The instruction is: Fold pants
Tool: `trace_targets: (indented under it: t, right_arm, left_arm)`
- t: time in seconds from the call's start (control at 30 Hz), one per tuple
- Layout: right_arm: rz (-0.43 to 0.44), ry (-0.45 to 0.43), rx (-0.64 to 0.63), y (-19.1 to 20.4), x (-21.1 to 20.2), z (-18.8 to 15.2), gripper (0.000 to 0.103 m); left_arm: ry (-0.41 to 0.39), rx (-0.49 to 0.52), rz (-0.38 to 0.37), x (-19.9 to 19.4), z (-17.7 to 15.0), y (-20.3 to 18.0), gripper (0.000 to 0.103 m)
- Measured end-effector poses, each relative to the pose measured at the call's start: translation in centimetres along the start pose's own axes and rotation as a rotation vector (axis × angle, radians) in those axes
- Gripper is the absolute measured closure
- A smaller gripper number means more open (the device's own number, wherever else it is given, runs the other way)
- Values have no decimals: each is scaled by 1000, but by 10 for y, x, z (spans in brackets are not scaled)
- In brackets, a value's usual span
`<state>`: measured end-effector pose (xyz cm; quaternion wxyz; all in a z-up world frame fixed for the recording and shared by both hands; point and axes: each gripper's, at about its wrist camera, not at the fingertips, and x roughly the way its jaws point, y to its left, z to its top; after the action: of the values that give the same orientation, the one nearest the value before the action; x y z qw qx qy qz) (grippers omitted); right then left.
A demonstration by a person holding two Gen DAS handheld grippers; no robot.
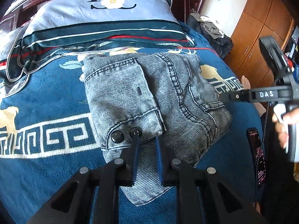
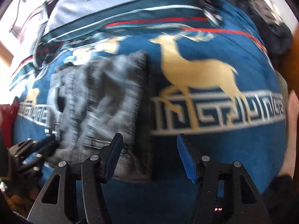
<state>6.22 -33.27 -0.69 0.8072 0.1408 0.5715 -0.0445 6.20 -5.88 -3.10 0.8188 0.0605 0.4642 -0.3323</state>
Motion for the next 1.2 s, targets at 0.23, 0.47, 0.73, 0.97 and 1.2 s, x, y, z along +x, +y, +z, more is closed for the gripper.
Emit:
trace_targets:
  t: [0.23,0.47,0.73,0.97,1.2]
  right_arm:
    - [256,-95,102,-2,-7,-28,69]
    - [324,-136,186,-4,-11,-58,69]
    - [429,-101,375,-24,12,-58,69]
    - [396,-115,414,-22,14,-67,89]
    - [61,-251,143,28,-19,-67,91]
  left_arm:
    - [-39,1,-2,-19,-7,-5,85]
    - [-21,-91,-51,-16,-17,9,85]
    - [-6,-108,-65,-8,-21,13,85]
    - [-10,-124,-81,-7,-23,18,85]
    - [-9,-113,-70,-7,-23,15,85]
